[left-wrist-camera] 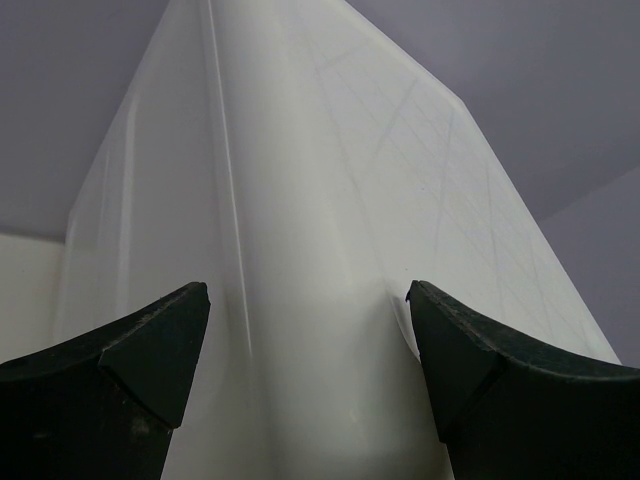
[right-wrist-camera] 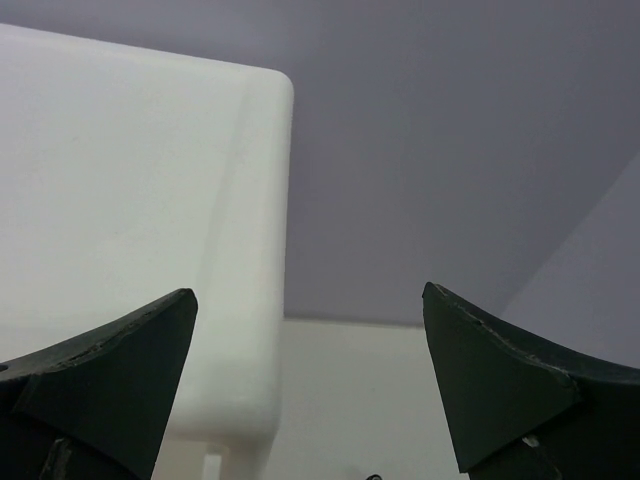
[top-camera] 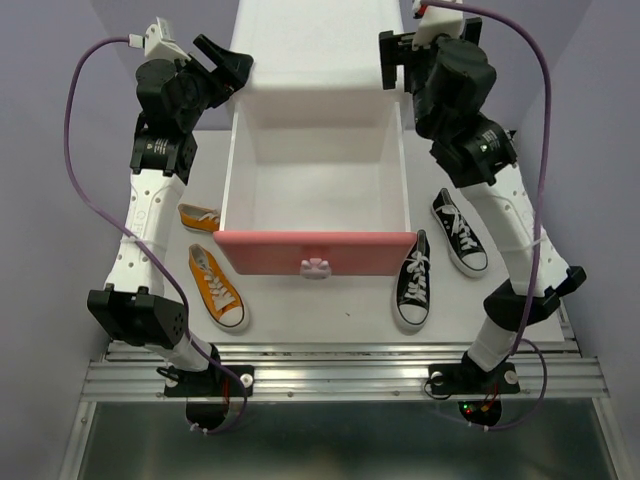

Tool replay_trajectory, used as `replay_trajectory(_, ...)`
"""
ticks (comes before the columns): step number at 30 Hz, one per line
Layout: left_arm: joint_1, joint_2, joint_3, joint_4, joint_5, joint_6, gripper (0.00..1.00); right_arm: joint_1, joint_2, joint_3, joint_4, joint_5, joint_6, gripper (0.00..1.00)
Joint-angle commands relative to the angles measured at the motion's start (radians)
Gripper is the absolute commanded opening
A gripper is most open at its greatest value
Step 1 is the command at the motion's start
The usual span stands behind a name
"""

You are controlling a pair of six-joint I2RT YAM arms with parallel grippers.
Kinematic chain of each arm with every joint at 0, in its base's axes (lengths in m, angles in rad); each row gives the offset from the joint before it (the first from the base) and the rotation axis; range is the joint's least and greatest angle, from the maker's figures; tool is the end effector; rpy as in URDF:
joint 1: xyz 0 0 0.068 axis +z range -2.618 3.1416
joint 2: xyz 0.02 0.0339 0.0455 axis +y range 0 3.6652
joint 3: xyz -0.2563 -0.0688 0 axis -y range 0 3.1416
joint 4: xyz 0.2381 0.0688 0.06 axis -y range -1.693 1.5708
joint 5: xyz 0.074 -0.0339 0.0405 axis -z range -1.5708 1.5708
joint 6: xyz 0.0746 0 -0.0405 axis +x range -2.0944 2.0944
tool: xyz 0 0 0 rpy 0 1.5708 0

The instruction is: Place and organize the shoes in the shoe cabinet

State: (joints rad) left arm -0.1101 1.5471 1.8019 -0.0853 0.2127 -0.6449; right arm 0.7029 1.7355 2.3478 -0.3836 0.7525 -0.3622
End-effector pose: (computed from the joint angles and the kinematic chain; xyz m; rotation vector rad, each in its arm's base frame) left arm 0.3700 -0.0568 0.5126 -0.2045 1.4354 -0.7714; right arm 0.2981 0.1857 0.5814 -0.0997 1.4046 -0.2217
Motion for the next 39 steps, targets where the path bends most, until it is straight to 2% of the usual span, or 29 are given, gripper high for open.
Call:
replay_trajectory(1,0.006,0.039,-0.075,-0.246,-0.006,0.113,0.91,-0.132,-0.030,0.024,-0.216,-0.364,0.224,1.00)
replay_trajectory(6,0.006,0.041,-0.079,-0.249,-0.003,0.120,0.91,-0.386,-0.041,-0.007,-0.235,-0.621,0.484,1.00)
replay_trajectory(15,0.006,0.030,-0.105,-0.235,0.002,0.114,0.91,-0.608,-0.053,-0.165,-0.265,-0.780,0.727,1.00)
replay_trajectory(23,0.006,0.027,-0.124,-0.235,-0.001,0.120,0.94,-0.618,-0.126,-0.410,-0.440,-0.607,0.750,1.00)
replay_trajectory(28,0.006,0.025,-0.138,-0.238,-0.007,0.125,0.95,-0.618,-0.238,-0.631,-0.529,-0.670,0.825,1.00)
replay_trajectory(31,0.006,0.022,-0.141,-0.243,-0.009,0.134,0.95,-0.618,-0.310,-0.821,-0.543,-0.734,0.859,1.00)
replay_trajectory(35,0.007,0.013,-0.153,-0.241,-0.013,0.139,0.95,-0.618,-0.395,-1.003,-0.545,-0.817,0.887,1.00)
replay_trajectory(39,0.006,0.008,-0.164,-0.243,-0.016,0.140,0.95,-0.594,-0.470,-1.140,-0.512,-0.837,0.921,1.00)
